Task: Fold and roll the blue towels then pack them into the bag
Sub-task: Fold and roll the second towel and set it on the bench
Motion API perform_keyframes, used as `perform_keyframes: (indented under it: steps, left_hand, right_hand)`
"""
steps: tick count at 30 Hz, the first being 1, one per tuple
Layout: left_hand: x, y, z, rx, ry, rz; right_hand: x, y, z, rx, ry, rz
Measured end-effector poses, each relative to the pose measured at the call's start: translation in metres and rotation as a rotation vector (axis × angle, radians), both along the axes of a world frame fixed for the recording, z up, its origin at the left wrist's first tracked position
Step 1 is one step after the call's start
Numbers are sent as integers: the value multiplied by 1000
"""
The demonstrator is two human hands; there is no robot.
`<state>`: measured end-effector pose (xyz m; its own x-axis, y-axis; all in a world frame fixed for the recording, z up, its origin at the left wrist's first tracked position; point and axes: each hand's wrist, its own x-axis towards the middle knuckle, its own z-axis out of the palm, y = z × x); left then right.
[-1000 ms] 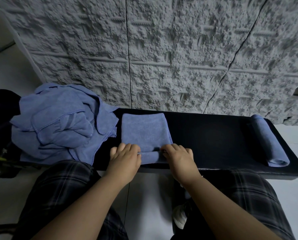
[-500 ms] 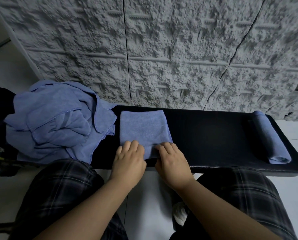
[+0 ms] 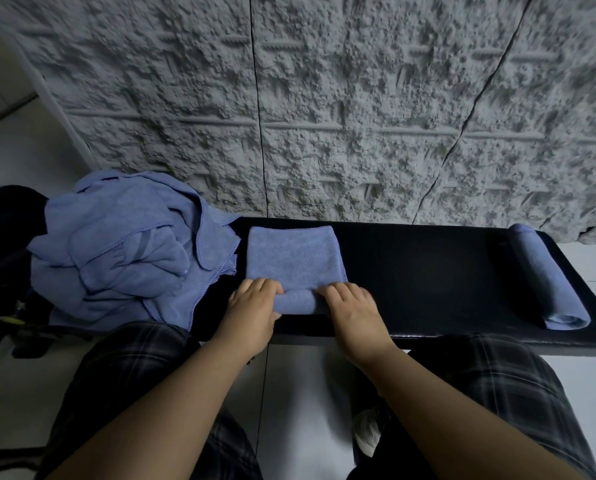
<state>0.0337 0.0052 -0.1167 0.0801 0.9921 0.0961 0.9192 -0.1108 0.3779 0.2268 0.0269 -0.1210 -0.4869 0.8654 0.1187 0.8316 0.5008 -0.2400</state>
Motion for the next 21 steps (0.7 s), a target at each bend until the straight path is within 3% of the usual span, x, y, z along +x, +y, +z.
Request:
perform_keyframes:
  steps: [2, 6, 8, 12, 16, 21]
  left_hand:
    - [-5, 1, 5, -66, -49, -20]
    - [-21, -3, 9, -236, -222, -73]
    - [-26, -5, 6, -266, -313, -76]
    - [-23, -5, 1, -235, -327, 12]
    - [-17, -3, 3, -207, -209, 66]
    - [-9, -5, 3, -58, -189, 154]
  right_hand:
    - [2, 1, 7, -88, 50, 23]
    - [9, -3, 31, -473, 236, -20]
    - [7, -2, 32, -540, 285, -50]
    - [1, -1, 23, -456, 236, -148]
    - [1, -3, 14, -217, 13, -202]
    - [-8, -9, 9, 88, 90, -209]
